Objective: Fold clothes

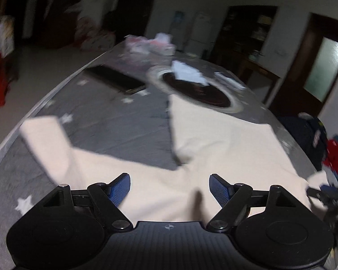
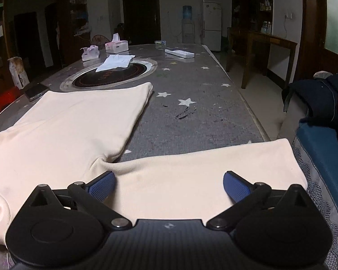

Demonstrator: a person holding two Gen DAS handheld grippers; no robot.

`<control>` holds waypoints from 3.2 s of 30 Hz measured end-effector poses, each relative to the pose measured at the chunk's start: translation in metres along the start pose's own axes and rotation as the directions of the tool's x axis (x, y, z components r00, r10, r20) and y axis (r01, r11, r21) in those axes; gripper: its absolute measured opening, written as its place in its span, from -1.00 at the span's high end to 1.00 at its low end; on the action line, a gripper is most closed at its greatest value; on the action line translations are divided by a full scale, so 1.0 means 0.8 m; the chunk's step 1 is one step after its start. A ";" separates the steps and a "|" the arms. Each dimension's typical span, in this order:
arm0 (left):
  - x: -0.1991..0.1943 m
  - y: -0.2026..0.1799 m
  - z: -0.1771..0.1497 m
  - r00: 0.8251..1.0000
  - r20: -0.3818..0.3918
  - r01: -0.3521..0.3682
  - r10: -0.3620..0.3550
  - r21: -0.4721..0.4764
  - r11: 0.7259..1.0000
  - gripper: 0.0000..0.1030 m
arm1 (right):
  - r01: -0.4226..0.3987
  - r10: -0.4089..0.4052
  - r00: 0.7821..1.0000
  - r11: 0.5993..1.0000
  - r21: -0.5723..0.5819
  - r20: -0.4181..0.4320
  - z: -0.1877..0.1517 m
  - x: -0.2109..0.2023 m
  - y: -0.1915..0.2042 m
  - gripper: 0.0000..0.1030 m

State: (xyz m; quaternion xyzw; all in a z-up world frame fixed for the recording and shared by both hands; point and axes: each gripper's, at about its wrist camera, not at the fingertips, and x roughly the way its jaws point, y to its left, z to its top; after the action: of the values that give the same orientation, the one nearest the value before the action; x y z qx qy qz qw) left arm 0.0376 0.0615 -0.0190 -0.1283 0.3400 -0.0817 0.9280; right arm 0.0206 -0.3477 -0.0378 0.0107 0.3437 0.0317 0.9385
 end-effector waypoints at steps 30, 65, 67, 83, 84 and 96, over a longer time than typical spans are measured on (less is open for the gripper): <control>0.013 0.045 0.009 0.926 0.062 -0.376 0.372 0.093 0.922 -0.75 | 0.000 0.000 1.000 1.000 -0.005 0.000 0.001 0.002 -0.001 -1.00; 0.075 -0.036 0.034 0.968 -0.005 -0.246 0.252 0.204 0.948 -0.76 | 0.000 0.000 1.000 1.000 -0.005 0.001 0.000 0.003 -0.001 -1.00; 0.077 -0.034 0.037 0.968 -0.006 -0.245 0.251 0.196 0.950 -0.77 | 0.000 0.000 1.000 1.000 -0.005 0.001 0.000 0.003 -0.001 -1.00; 0.108 -0.024 0.067 0.952 0.002 -0.298 0.305 0.218 0.929 -0.78 | 0.000 0.000 1.000 1.000 -0.005 0.001 0.000 0.003 0.000 -1.00; 0.108 -0.022 0.068 0.950 0.003 -0.305 0.312 0.216 0.928 -0.78 | 0.000 0.000 1.000 1.000 -0.005 0.001 0.000 0.003 0.000 -1.00; 0.048 -0.073 0.040 0.987 0.027 -0.160 0.159 0.245 0.956 -0.76 | 0.004 -0.004 1.000 1.000 -0.010 -0.001 0.001 0.005 0.001 -1.00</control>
State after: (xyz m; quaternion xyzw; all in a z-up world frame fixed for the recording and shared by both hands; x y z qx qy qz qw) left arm 0.0840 0.0024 -0.0017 0.0155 0.3334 -0.0478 0.9415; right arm 0.0244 -0.3467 -0.0396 0.0054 0.3443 0.0314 0.9383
